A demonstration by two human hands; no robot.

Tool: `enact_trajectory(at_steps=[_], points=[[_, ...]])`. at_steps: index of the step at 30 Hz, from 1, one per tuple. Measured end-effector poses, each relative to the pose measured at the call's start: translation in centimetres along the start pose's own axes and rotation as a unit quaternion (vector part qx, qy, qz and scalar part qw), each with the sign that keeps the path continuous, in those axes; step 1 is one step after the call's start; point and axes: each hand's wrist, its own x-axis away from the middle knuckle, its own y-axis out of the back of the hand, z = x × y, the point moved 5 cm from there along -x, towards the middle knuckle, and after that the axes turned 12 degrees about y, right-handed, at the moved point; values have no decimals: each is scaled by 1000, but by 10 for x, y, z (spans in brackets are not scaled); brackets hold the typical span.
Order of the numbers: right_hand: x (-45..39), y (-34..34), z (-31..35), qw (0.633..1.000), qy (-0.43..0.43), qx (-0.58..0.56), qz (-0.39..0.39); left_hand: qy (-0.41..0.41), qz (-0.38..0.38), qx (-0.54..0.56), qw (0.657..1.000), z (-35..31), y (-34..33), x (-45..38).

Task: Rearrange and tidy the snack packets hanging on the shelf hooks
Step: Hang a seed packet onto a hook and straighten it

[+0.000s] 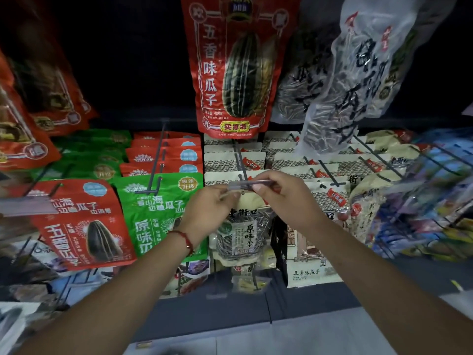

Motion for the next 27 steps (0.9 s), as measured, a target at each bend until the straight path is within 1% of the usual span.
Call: enact_trajectory(at_steps=[5,8,12,17,21,23,27], points=[[0,-1,-5,999,-22,-37,-10,-26,-52,-11,998,-1,-2,-4],[1,-2,-5,999,-35,-35,-11,-34,-77,-22,996,-4,-2,-6],[4,-4,-8,999,-44,-27,-5,-58,-107,-69,990,-3,-3,-8],[14,-7,-10,997,-53,-54,-23,-121,-142,-152,971,1,-7,-12],[24,-8,-5,996,-60,-63,-30,-166,-155,-155,961,18,-5,-3],[28,-9,-3,997,-62,-51,-19,-175,-161,-171,956,32,-2,10],[41,-16,0,998,-48,22,17,-156,-150,-236,947,70,2,40]])
